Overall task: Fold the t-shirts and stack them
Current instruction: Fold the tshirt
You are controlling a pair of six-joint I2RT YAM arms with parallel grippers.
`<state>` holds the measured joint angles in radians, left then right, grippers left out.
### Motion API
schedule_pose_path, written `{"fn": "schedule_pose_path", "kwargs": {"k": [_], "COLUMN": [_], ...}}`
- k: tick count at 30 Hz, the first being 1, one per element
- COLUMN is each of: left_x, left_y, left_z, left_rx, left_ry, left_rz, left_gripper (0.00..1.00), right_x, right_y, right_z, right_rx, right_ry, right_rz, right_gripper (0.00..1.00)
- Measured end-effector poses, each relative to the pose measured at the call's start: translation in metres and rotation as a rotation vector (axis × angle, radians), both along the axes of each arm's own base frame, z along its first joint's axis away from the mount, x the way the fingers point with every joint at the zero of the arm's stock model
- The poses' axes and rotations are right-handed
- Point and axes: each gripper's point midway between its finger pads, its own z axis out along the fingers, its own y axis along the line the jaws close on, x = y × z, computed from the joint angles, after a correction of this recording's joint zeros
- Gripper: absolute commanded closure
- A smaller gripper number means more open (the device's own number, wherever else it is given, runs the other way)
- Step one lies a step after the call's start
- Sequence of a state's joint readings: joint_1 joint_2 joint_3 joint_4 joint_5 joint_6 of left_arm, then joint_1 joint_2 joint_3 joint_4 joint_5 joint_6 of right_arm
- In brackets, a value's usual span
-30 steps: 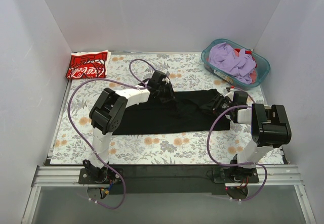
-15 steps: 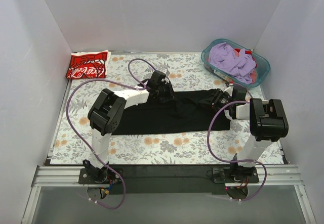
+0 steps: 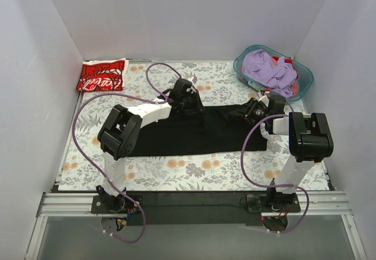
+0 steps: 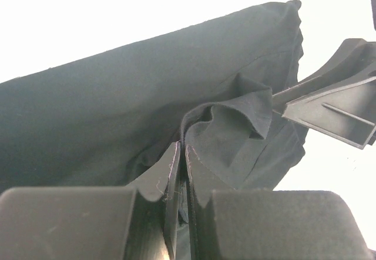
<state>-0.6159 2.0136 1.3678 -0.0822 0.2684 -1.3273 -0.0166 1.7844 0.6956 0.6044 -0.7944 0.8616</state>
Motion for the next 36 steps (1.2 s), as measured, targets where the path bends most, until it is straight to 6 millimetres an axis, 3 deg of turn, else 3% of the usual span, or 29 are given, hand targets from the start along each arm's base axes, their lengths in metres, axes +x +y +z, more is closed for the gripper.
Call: {"fn": "schedule_pose_path", "kwargs": {"k": [8,15,27,36], "left_x": [0.001,-0.012,-0.006,-0.004], "left_y": [0.003,0.017,0.020,0.023], "left_z": [-0.002,-0.030,-0.039,-0.040], "left_rx": [0.019,0.060,0.075,0.086], "left_ry": [-0.010,0.058,0.063,0.056], "left_rz": [0.004,0.053,0.100,0.115], "left_gripper": [1.00,0.96,0.89,0.89], "right_x": [-0.012,-0.023,-0.021,-0.016], "right_y": [-0.002,-0.003,0.000,0.023], "right_z": [-0.015,-0.027,-0.024,-0.015], "right_rx": [-0.010,-0.018,-0.017,-0.015], "right_ry": [0.044,0.086,0.077,0.046], "right_rz": [-0.016,-0.029,-0.021,0.038], "right_gripper": [0.60,0.59,0.59,0.59]}}
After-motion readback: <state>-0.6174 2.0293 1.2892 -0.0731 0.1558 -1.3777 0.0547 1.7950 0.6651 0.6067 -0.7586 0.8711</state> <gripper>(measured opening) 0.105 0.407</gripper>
